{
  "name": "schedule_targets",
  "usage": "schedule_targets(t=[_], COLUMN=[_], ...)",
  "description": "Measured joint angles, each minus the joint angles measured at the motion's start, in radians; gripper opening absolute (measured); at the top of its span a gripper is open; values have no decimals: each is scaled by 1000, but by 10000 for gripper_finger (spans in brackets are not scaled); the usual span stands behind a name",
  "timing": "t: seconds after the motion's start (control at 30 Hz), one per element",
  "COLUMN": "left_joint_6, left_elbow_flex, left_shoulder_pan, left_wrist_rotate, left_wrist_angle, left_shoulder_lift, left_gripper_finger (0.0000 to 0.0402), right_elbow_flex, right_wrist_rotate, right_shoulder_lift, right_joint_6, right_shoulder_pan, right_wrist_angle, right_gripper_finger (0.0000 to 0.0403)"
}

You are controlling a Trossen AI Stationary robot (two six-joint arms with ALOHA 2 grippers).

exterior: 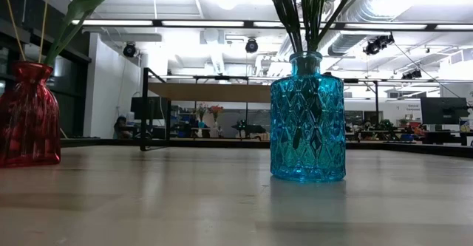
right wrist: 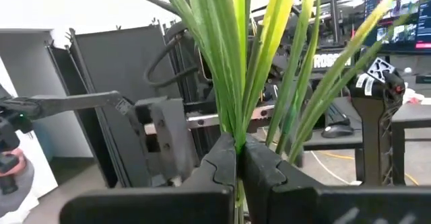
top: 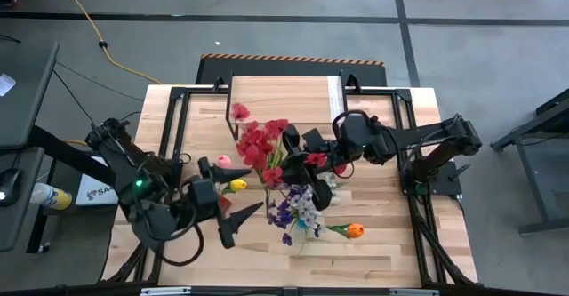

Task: Pick and place flowers into a vace then onto a shelf
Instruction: Put the red flowers into the red vase

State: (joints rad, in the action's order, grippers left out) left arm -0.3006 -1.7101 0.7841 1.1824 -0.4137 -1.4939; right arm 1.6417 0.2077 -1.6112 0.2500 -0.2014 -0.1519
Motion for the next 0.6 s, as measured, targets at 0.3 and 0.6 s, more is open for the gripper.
schedule_targets(t=[0.3, 0.6], left_joint_6=[-20, -21], left_elbow_flex=[1, 2], left_shoulder_pan=[-100, -122], left_wrist_rotate=[-132, -173], left_wrist_angle=[-6, -13], left_shoulder_lift=[-6, -8], left_gripper_finger=[385, 346], right_elbow_flex=[0, 0], right_wrist_rotate=[9, 29], right_shoulder_lift=[-19, -24], right_joint_6=[-5, -4], right_shoulder_pan=[5, 5], right_wrist_angle=[-48, -46], right_gripper_finger=[0, 0])
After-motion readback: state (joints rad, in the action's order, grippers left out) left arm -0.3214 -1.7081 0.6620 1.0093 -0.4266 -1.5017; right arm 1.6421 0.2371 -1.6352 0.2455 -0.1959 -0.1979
